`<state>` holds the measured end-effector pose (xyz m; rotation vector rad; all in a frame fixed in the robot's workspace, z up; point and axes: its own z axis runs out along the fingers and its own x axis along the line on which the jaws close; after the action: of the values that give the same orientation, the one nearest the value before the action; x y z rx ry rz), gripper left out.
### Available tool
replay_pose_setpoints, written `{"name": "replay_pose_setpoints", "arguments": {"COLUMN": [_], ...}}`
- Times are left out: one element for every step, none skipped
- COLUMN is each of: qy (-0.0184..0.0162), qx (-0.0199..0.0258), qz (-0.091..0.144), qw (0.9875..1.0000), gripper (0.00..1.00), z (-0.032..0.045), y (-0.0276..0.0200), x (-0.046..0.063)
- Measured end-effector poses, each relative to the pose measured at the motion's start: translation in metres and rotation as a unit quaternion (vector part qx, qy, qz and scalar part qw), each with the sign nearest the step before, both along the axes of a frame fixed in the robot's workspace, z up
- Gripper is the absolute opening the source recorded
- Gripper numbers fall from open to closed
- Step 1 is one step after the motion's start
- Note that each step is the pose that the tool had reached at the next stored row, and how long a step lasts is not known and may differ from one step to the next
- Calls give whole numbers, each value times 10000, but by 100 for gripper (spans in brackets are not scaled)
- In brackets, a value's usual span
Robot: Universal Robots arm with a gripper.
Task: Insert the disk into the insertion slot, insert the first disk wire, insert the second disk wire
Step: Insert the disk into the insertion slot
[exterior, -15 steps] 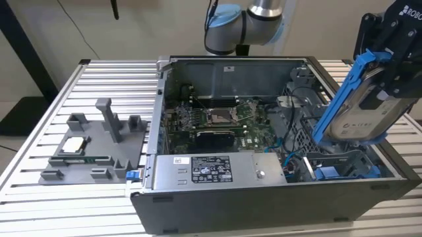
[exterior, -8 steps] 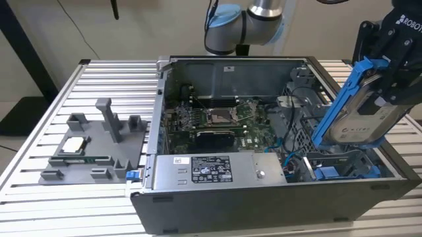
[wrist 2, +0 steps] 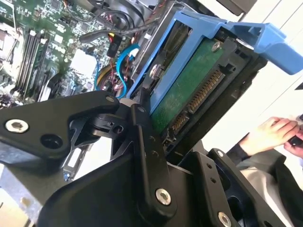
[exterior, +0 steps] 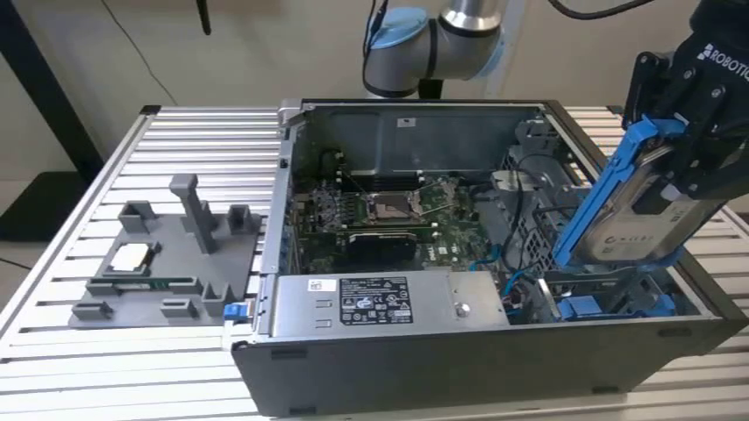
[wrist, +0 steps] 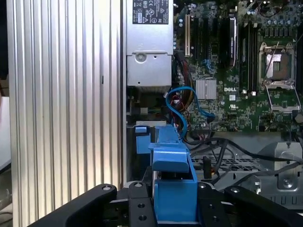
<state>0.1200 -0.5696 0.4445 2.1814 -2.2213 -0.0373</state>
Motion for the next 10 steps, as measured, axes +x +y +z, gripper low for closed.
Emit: {"name": "replay_pose_setpoints", "arguments": {"qy": [0,0,0,0,0,-1,-1,-2,-3,-3], "qx": [-1,0,0,0,0,0,-1,0,0,0], "qz": [0,0,-1,-1,0,0,-1,-1,0,0], "qw": [10000,10000,10000,10000,10000,10000,10000,10000,10000,10000], "gripper": [33,33,33,33,33,33,33,33,33,33], "z": [-14,-27,-40,-54,-67,-80,-92,-106,-118,-132], "y": [-3,-7,-10,-12,-14,-16,-17,-17,-18,-19], "x": [3,6,8,11,14,16,17,18,20,23]}}
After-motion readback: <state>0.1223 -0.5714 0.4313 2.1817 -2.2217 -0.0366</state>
